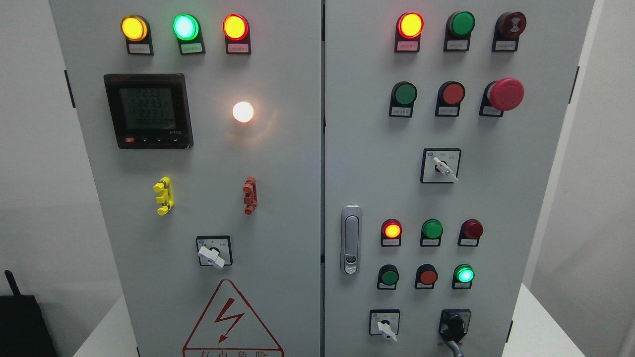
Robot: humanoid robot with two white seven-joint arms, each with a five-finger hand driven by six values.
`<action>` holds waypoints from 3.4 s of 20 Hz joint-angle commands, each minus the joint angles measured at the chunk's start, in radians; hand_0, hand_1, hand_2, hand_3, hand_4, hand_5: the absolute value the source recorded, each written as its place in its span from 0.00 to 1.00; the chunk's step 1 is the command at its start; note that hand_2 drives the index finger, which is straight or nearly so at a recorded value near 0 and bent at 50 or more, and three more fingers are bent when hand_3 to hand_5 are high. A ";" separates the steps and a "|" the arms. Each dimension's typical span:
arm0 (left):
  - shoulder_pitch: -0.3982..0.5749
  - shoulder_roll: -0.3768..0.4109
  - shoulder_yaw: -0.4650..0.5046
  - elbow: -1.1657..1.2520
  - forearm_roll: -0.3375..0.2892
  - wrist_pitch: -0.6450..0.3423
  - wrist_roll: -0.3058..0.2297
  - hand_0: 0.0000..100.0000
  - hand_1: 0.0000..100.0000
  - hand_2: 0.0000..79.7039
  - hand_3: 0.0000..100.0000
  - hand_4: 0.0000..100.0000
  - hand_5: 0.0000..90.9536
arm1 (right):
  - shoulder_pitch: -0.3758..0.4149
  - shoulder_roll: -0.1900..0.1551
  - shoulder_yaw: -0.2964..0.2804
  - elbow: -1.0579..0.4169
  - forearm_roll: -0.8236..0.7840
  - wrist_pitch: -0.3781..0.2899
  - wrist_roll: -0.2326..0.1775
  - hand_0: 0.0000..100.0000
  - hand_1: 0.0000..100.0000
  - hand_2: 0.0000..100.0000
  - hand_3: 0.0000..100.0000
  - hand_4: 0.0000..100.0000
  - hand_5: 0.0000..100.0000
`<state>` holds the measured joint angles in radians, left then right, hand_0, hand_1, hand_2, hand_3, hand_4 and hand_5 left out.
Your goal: Trip black knob to open circuit
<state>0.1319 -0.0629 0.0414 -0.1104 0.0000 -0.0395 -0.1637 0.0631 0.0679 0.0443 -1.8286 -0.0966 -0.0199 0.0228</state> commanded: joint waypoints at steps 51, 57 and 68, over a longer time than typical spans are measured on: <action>0.000 0.000 0.000 0.000 -0.023 0.000 0.000 0.12 0.39 0.00 0.00 0.00 0.00 | 0.017 -0.039 -0.092 0.000 -0.057 -0.012 0.002 0.00 0.00 0.00 1.00 1.00 0.98; 0.000 0.000 0.000 0.000 -0.023 0.000 0.000 0.12 0.39 0.00 0.00 0.00 0.00 | 0.018 -0.053 -0.106 0.000 -0.071 -0.012 0.003 0.00 0.00 0.00 1.00 1.00 0.98; 0.000 0.000 0.000 0.000 -0.023 0.000 0.000 0.12 0.39 0.00 0.00 0.00 0.00 | 0.076 -0.048 -0.104 -0.035 -0.072 -0.021 0.026 0.00 0.00 0.00 0.79 0.65 0.55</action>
<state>0.1319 -0.0629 0.0414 -0.1104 0.0000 -0.0389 -0.1637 0.1101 0.0081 -0.0488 -1.8391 -0.1668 -0.0389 0.0285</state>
